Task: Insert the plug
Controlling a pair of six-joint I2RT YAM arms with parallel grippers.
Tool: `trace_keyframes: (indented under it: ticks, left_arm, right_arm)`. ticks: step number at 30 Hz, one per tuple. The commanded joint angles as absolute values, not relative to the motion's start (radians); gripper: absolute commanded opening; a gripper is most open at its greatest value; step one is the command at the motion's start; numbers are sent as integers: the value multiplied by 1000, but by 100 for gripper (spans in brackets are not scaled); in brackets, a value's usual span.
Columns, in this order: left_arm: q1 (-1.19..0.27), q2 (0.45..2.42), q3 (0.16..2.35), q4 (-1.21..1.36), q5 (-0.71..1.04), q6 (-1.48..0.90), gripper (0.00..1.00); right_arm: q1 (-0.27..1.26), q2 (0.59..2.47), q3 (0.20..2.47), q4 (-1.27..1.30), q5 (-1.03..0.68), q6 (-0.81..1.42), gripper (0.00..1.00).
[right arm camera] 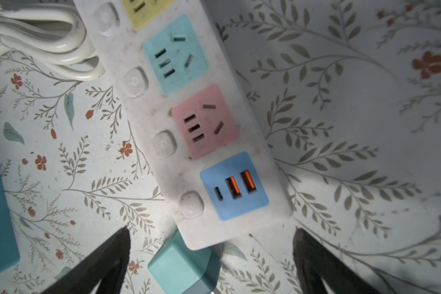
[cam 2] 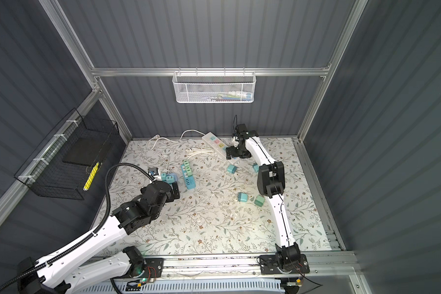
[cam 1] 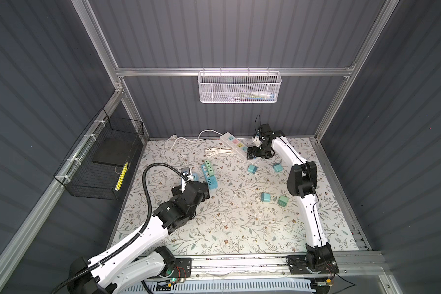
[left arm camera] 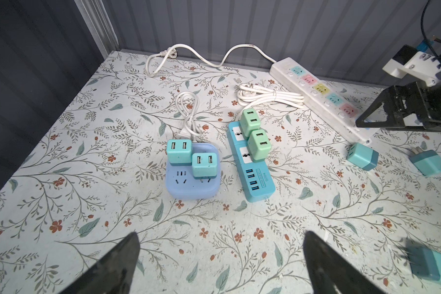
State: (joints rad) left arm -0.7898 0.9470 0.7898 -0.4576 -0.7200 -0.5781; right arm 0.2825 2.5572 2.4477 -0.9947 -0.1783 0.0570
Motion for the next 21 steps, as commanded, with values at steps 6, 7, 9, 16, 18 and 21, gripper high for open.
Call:
trace_keyframes:
  ticks: [6,7,9,16,18,21]
  left_arm:
    - [-780,933,804,-506,-710,-566,100]
    - [-781,931,807,-511,-712,-566,100]
    - [-781,924,809,-520,-716,-567,100]
    - [-781,892,794,-540,-735,-590,100]
    - [-781,890,791,-543,-736,-596,100]
    - [-781,887,792,-545,-738,-597,100]
  right_arm:
    - [284,2643,2547,-934,-263,33,99]
    - [284,2653,2559,-934,-271,39,99]
    - [284,2669,2572,-938,-310,47,99]
    - [335,2676,2558,-984,-179,26,99]
    - [359,2677,2549,-1001,-109,10,99]
    - [390,2673,2521,-1007,5,-5,99]
